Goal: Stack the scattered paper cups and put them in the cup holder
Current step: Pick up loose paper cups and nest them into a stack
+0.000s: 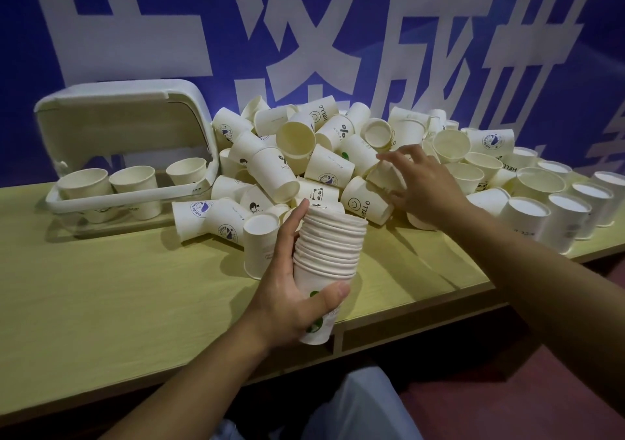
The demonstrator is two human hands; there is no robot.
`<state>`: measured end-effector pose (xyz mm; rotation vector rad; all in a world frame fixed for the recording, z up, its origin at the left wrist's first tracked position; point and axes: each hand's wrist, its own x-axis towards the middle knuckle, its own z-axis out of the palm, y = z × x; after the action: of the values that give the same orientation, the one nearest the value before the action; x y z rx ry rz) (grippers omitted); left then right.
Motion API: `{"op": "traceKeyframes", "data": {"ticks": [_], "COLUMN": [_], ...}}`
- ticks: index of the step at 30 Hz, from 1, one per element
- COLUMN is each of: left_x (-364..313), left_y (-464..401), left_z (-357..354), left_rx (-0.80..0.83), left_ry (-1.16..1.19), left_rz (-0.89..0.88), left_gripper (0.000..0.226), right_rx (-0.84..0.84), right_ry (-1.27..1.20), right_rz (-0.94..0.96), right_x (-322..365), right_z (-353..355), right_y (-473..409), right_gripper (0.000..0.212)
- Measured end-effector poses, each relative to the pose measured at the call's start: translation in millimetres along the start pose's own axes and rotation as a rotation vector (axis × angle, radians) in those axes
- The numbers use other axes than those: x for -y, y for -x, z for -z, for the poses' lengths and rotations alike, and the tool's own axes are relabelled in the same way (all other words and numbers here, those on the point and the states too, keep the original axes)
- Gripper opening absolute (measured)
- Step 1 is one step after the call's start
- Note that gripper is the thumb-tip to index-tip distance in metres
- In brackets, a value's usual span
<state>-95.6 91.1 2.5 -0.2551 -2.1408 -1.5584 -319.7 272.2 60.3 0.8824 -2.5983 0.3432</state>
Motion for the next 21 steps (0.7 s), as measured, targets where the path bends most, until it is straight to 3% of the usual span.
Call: {"op": "traceKeyframes", "data": {"ticks": [5,10,14,19,21], "left_x": [1.6,-2.1,-4.1,-5.0,-2.9], "left_y": [-0.7,0.9,2.5,11.3,16.5], "left_z": [-0.3,-5.3,-8.0,1.8,11.2], "left_rx": [0.026,0.042,0.039,-0.072,-0.118], "left_ry": [-0.049,-0.062,0.007,0.024,0.012], "left_rz": [-0.021,-0.027,-0.011,-0.005,-0.003], "left_gripper": [0.1,0.101,0.099,0.099,0.098], "right_rx": [-0.208,-0.175,-0.088,-0.018,0.028], "right_ry": [-0.525,-1.111,-1.178,-1.258,-1.188], "right_rz": [-0.077,-0.075,-0.019,-0.035,0.008], "right_x": [19.9,64.9,90.3,100.5,101.4], "right_z": [23.9,56.0,57.6,34.4,25.4], "right_y": [17.2,60.0,84.7,96.9,100.2], "right_gripper": [0.076,0.075,0.073,0.034,0.029]}}
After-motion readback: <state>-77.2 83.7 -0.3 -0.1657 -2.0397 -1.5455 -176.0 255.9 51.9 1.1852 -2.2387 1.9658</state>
